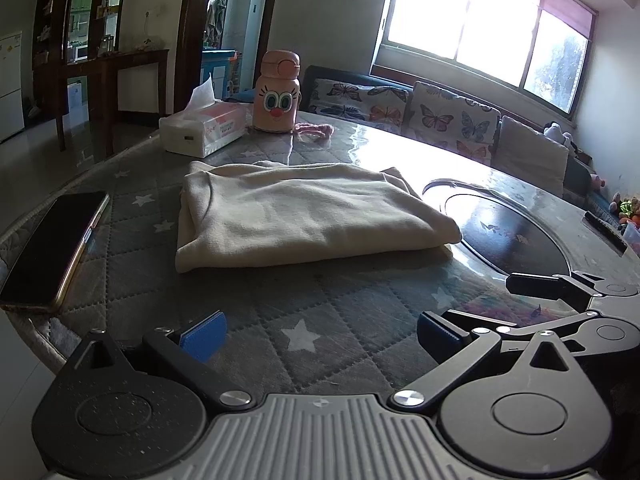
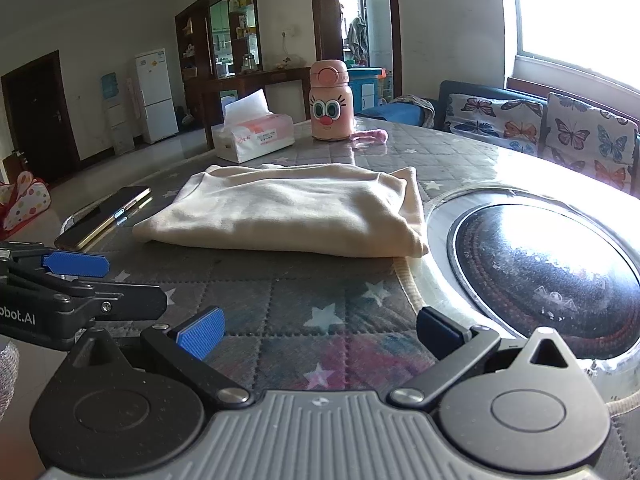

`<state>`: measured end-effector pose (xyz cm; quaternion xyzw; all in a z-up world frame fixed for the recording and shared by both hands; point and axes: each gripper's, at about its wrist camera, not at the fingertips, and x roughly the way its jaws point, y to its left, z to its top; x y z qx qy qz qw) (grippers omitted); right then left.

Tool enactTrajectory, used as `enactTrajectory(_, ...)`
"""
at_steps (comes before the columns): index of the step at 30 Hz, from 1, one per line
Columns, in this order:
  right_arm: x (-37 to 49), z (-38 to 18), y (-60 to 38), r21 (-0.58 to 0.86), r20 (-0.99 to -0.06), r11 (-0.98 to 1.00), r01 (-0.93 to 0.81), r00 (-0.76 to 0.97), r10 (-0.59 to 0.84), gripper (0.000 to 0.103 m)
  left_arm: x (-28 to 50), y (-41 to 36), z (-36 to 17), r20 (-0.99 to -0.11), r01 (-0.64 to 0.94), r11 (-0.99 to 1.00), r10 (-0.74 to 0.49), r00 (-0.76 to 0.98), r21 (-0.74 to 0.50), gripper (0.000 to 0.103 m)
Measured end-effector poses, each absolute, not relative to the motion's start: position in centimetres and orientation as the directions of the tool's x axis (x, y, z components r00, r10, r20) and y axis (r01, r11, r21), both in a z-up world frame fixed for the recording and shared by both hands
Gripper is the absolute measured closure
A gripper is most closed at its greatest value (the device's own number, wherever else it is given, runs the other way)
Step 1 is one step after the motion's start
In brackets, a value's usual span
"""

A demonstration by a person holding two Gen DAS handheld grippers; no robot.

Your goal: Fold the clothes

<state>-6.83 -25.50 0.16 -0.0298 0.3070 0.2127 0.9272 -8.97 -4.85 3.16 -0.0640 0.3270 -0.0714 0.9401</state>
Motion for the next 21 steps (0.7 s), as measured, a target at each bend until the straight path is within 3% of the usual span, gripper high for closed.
enactTrajectory(21, -8.1, 0.5, -25.6, 0.081, -0.568, 0.907, -0.414, 0.728, 0.384, 0.0, -10.1, -5.1, 3.7, -0.589, 0.102, 0.981, -0.181, 0.788, -0.164, 0.0)
